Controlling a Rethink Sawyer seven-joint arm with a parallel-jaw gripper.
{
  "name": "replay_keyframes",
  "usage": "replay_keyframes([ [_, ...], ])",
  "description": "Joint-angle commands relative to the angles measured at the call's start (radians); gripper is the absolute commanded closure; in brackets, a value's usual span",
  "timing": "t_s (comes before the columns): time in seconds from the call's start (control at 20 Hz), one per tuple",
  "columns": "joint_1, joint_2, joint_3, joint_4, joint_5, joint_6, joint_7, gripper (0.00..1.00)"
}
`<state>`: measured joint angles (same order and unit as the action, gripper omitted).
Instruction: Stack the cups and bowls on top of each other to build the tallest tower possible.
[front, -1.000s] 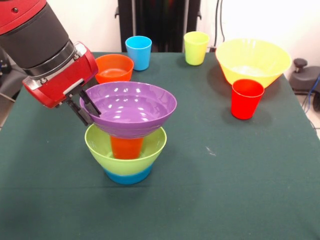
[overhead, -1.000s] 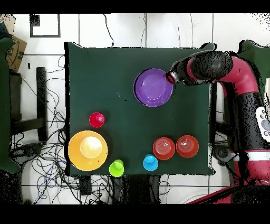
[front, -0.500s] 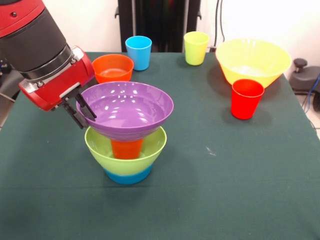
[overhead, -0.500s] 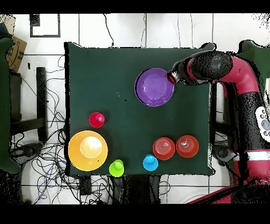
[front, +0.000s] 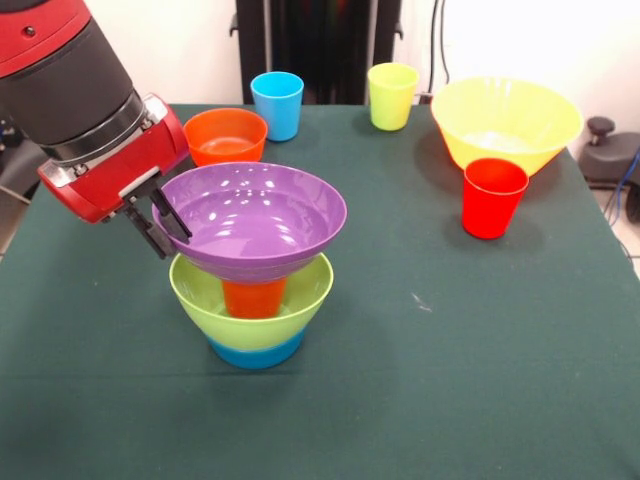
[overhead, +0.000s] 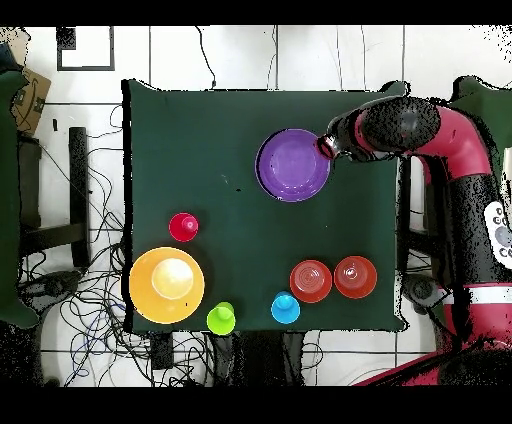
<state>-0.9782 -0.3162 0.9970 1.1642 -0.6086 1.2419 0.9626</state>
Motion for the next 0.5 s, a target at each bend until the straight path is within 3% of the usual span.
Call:
replay_keyframes([
  [0.05, 0.025, -0.005, -0.034, -0.018, -0.069, 0.003, -0.359, 1.0],
  [0.5, 0.02, -0.033, -0.032, 0.016, -0.05, 0.018, -0.322, 1.0],
])
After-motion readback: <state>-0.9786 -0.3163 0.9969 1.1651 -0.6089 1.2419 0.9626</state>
